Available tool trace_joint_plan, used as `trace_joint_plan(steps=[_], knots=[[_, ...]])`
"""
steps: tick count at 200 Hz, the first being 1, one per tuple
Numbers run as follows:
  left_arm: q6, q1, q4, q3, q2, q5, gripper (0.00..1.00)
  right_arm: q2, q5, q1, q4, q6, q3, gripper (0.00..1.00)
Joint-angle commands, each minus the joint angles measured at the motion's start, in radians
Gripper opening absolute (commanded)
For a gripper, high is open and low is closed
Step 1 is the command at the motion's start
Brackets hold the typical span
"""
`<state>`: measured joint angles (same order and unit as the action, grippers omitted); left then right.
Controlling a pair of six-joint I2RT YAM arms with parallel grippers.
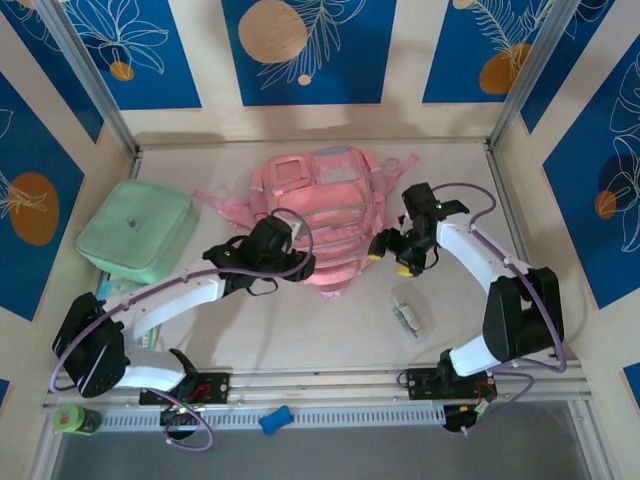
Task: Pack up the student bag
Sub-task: Rotate the loose stationery at the bottom-right of the table.
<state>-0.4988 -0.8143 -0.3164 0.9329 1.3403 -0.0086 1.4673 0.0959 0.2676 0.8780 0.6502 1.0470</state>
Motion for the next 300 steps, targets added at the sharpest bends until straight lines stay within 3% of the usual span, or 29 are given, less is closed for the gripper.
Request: trace_joint_plan(steps=[1, 52, 116, 160, 193, 226, 261, 300], knots=[[-0.055, -0.048, 0.062, 0.035, 0.042, -0.017, 0.53, -0.048, -0.071, 0.023, 0.034, 0.073, -0.062, 0.81], [-0.144, -0.118, 0.134, 0.004, 0.080, -0.074, 0.58, -0.104, -0.190, 0.021, 0.063, 0.195, -0.179, 1.00], [-0.136, -0.118, 0.098, 0.001, 0.082, -0.118, 0.64, -0.147, -0.149, 0.022, -0.020, 0.265, -0.326, 0.99], [-0.139, -0.116, 0.085, -0.014, 0.067, -0.140, 0.71, -0.159, -0.122, 0.122, -0.051, 0.345, -0.354, 0.99], [-0.113, -0.105, 0.047, -0.005, 0.050, -0.175, 0.76, -0.181, -0.017, 0.210, -0.140, 0.441, -0.377, 0.99], [-0.094, -0.099, 0.025, 0.008, 0.046, -0.181, 0.78, -0.163, -0.197, 0.303, 0.013, 0.407, -0.302, 0.99], [-0.089, -0.098, 0.039, -0.005, 0.044, -0.186, 0.80, -0.140, -0.245, 0.361, 0.044, 0.406, -0.316, 0.89], [-0.087, -0.094, 0.040, 0.003, 0.051, -0.183, 0.81, -0.068, -0.286, 0.403, 0.039, 0.411, -0.310, 0.86]])
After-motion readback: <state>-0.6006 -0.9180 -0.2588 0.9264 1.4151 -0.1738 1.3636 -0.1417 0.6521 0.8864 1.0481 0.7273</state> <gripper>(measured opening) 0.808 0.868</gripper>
